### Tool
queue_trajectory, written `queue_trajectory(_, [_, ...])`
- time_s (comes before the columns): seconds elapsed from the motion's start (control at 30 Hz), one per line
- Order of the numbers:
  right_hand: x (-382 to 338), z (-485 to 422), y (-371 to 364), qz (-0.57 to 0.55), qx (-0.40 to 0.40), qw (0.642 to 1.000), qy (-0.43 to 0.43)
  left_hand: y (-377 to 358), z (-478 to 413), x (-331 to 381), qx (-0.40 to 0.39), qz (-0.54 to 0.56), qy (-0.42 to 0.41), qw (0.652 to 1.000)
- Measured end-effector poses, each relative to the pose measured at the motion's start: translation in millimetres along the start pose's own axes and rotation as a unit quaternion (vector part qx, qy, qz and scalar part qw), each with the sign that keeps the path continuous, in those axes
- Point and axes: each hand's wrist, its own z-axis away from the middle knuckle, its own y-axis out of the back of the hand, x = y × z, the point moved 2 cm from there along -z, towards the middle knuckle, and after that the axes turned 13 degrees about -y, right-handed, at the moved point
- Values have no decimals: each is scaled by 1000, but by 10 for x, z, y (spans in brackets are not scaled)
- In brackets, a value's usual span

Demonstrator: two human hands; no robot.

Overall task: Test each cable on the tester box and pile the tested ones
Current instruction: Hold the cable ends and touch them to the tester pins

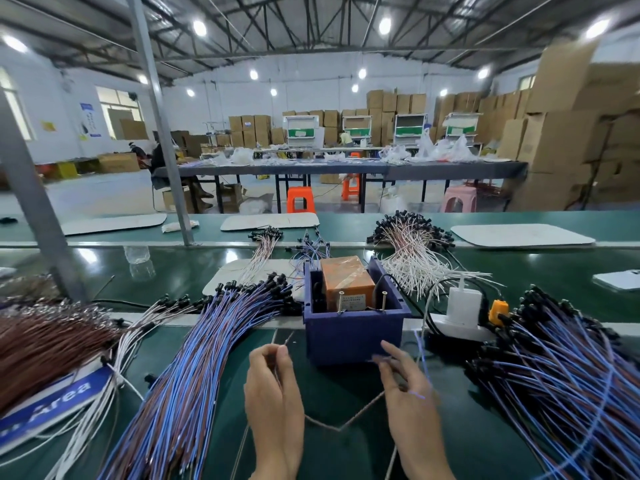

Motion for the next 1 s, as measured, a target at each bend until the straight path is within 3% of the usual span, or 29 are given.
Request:
queue_trajectory(0.1, [-24,75,33,74,17,997,31,92,-31,-131,17,12,77,997])
queue_trajectory(0.27, [-89,177,89,121,80,988,62,197,22,-146,-47,-7,102,994])
queue_trajectory(0.4, [-143,236,112,129,138,978,84,329,61,-36,-30,-15,128,991])
queue_trajectory(0.47, [-175,266,102,155,167,968,106,387,120,85,1,-49,33,998])
queue_trajectory(0.53, [-201,313,94,197,181,954,135,403,210,271,1,-89,-137,987])
queue_trajectory(0.6, [-223,351,97,252,183,930,195,360,284,448,-60,-123,-290,947])
queue_trajectory(0.67, [-292,366,125,291,189,899,266,306,281,606,-147,-158,-376,901])
queue_trajectory(0.77, [-554,319,175,322,208,858,341,243,211,860,-259,-204,-382,863])
queue_trajectory(0.87, [-904,308,232,344,211,825,396,224,119,1072,-320,-154,-324,877])
queue_trajectory(1.0, [-1289,292,404,379,199,798,423,234,-24,1391,-336,-28,-277,900])
